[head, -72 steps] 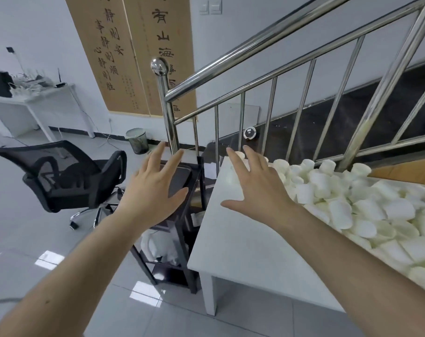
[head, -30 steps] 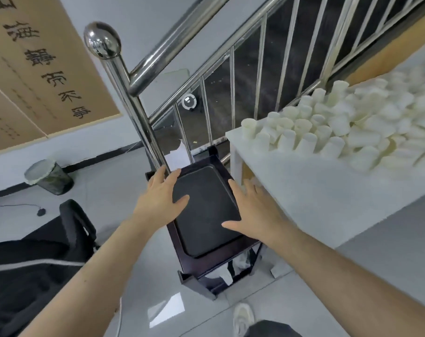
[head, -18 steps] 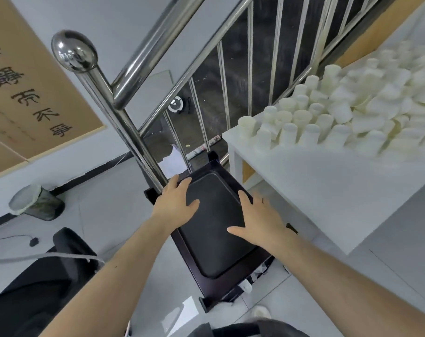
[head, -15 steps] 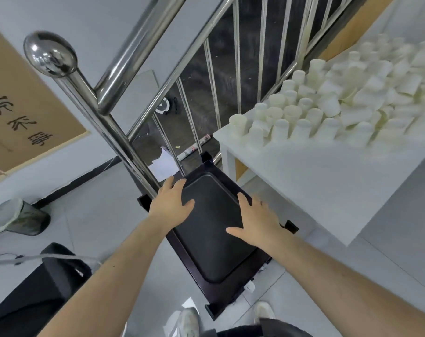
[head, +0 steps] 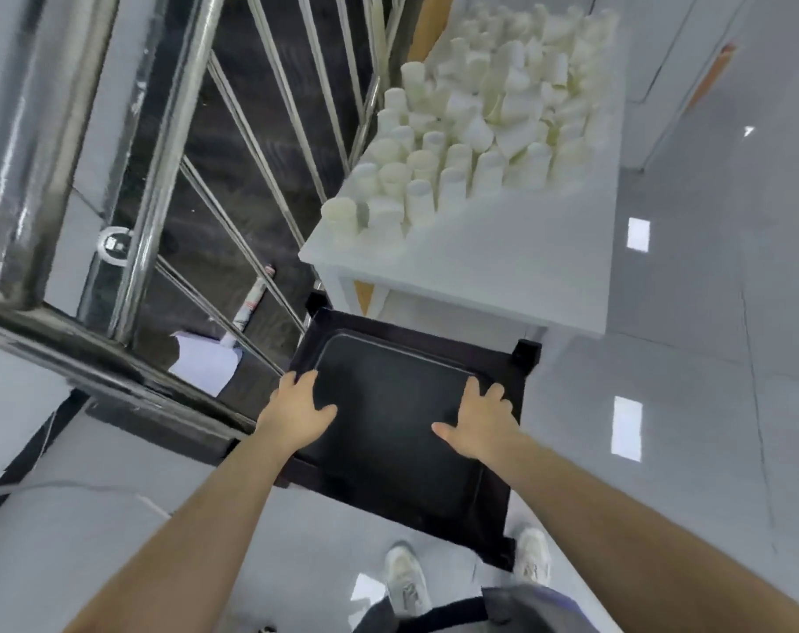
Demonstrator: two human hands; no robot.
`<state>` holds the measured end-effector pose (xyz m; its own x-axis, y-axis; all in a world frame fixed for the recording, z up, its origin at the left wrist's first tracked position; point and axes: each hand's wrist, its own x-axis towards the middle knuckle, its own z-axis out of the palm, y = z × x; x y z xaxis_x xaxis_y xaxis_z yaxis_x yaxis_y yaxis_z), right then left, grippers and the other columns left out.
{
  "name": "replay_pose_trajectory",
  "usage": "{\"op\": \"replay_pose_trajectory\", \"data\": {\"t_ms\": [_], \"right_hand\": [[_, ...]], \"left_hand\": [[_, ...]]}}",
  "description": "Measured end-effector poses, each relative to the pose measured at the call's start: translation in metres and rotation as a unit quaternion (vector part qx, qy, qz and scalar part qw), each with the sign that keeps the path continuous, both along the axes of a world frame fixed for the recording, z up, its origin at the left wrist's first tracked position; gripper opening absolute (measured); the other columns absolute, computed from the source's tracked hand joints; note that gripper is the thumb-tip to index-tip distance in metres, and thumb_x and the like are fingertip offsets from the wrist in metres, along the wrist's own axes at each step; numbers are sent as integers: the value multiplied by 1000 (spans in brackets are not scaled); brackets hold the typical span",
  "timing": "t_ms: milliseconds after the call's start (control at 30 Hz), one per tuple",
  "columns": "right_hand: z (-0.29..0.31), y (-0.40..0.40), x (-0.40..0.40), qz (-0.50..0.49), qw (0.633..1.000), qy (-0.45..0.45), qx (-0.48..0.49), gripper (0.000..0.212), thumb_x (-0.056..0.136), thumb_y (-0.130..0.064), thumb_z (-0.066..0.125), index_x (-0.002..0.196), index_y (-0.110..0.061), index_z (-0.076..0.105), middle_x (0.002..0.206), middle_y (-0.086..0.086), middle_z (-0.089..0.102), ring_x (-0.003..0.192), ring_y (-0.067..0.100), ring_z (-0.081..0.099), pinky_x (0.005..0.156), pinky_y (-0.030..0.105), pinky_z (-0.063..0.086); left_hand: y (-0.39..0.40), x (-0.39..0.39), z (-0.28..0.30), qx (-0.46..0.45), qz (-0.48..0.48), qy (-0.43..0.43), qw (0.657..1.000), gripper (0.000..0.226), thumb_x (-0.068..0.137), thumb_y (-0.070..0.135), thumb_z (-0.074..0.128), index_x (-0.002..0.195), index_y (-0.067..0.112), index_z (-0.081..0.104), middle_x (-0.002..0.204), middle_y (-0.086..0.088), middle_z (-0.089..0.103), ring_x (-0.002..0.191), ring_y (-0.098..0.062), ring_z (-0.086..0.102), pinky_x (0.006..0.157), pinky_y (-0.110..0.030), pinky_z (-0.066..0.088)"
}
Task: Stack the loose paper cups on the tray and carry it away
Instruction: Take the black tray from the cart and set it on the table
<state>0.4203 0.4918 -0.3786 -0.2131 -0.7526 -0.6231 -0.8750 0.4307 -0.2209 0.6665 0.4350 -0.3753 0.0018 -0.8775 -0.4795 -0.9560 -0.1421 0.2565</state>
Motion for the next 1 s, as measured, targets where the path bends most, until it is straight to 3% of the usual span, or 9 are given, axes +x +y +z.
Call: {"op": "replay_pose_trajectory", "data": {"t_ms": [100, 267, 500, 700, 833, 1000], "right_hand": [[-8, 10, 2, -52, 998, 20, 15, 107, 87, -63, 55, 151, 1, -3, 148, 30, 19, 132, 40, 35, 105, 39, 38], [-21, 21, 4, -112, 993, 26, 33, 105, 91, -59, 52, 148, 11, -2, 151, 28, 21, 137, 39, 30, 107, 38, 36], [-26, 25, 13, -194, 980, -38, 7, 77, 93, -31, 60, 144, 6, 15, 141, 23, 30, 124, 34, 46, 95, 34, 45], [-17, 26, 6, -175, 984, -6, -1, 46, 92, -17, 56, 128, 0, 33, 130, 19, 42, 112, 30, 51, 92, 31, 47], [-6, 25, -8, -174, 983, -12, -62, 43, 90, -7, 54, 128, -3, 34, 124, 16, 42, 109, 30, 51, 88, 30, 47], [15, 23, -37, -167, 977, -5, -131, 33, 89, 1, 48, 121, -4, 40, 118, 14, 41, 95, 27, 51, 81, 30, 47]], "left_hand": [[-9, 4, -11, 27, 4, 11, 1000, 73, 89, 41, 56, 149, 20, 22, 156, -10, 14, 139, -33, 26, 110, -43, 31], [-19, 3, -28, 66, 2, 11, 998, 78, 89, 41, 56, 151, 21, 13, 156, -12, 12, 139, -33, 26, 110, -43, 32], [-29, 0, -29, 49, 16, 8, 999, 81, 87, 43, 58, 151, 18, 14, 146, -18, 30, 130, -38, 37, 104, -46, 38], [-27, -1, -24, 24, 32, -2, 999, 68, 90, 35, 56, 143, 6, 25, 138, -23, 36, 125, -40, 40, 99, -45, 40], [-23, -4, -17, 2, 51, 5, 999, 50, 90, 32, 54, 130, 5, 41, 129, -22, 42, 116, -39, 46, 91, -44, 43], [-16, -16, -8, -35, 92, 71, 993, 50, 88, 24, 55, 132, 7, 42, 126, -19, 48, 111, -38, 51, 86, -43, 44]]}}
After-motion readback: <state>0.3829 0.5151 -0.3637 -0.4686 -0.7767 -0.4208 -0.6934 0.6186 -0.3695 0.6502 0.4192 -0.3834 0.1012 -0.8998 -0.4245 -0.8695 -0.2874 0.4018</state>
